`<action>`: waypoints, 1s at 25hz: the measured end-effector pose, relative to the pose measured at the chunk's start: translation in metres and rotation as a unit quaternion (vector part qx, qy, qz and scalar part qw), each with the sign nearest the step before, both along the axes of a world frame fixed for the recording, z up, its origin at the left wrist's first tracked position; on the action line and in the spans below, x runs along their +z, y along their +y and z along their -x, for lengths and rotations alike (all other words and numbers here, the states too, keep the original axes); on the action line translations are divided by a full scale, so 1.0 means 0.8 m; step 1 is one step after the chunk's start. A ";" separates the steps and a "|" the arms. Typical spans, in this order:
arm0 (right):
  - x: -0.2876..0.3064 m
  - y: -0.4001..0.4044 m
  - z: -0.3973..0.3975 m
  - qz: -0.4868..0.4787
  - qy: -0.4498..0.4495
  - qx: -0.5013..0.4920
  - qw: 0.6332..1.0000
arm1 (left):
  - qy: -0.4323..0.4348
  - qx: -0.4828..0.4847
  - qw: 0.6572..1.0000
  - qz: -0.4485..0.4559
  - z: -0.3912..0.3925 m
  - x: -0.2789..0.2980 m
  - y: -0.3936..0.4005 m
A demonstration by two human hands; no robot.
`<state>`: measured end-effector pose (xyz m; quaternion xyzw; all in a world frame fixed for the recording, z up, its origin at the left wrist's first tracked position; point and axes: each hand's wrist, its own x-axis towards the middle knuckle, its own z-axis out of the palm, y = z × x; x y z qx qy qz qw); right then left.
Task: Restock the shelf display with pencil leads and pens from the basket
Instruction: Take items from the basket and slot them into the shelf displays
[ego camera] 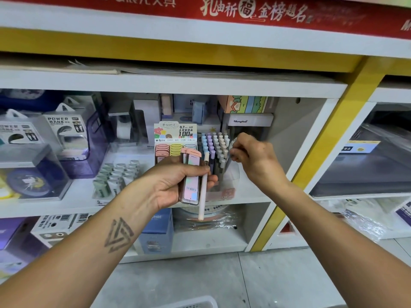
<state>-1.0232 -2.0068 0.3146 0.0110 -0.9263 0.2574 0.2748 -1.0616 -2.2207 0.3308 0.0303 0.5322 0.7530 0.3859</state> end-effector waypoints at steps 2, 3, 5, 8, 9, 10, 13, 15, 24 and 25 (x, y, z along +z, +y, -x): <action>-0.001 0.001 0.007 -0.035 -0.006 -0.020 0.999 | 0.003 -0.004 1.000 -0.001 -0.001 0.000 0.000; -0.002 0.001 0.012 -0.068 -0.036 -0.033 0.997 | 0.005 -0.006 1.000 -0.002 -0.001 -0.001 -0.001; -0.001 -0.005 0.014 -0.109 -0.103 -0.065 0.987 | 0.012 -0.009 1.000 -0.002 -0.001 -0.001 -0.002; 0.013 -0.020 0.008 -0.026 -0.041 -0.060 0.997 | 0.023 -0.009 1.000 -0.003 0.001 0.000 -0.004; 0.020 -0.026 0.005 0.055 -0.031 -0.041 0.997 | 0.026 -0.010 1.000 -0.004 0.001 0.000 -0.004; 0.027 -0.034 0.002 0.152 -0.054 -0.010 0.987 | 0.028 -0.010 1.000 -0.006 0.001 0.000 -0.005; 0.038 -0.053 -0.010 0.328 -0.158 0.068 0.929 | 0.035 -0.019 0.999 -0.011 0.000 -0.001 -0.005; 0.043 -0.056 -0.016 0.384 -0.155 0.095 0.905 | 0.031 -0.026 0.999 -0.019 -0.001 -0.001 -0.005; 0.043 -0.012 -0.022 0.183 0.056 -0.022 0.981 | -0.035 0.044 0.998 0.037 0.004 -0.001 -0.003; 0.036 -0.013 -0.022 0.137 0.040 -0.019 0.990 | -0.045 0.046 0.998 0.028 0.004 0.000 -0.003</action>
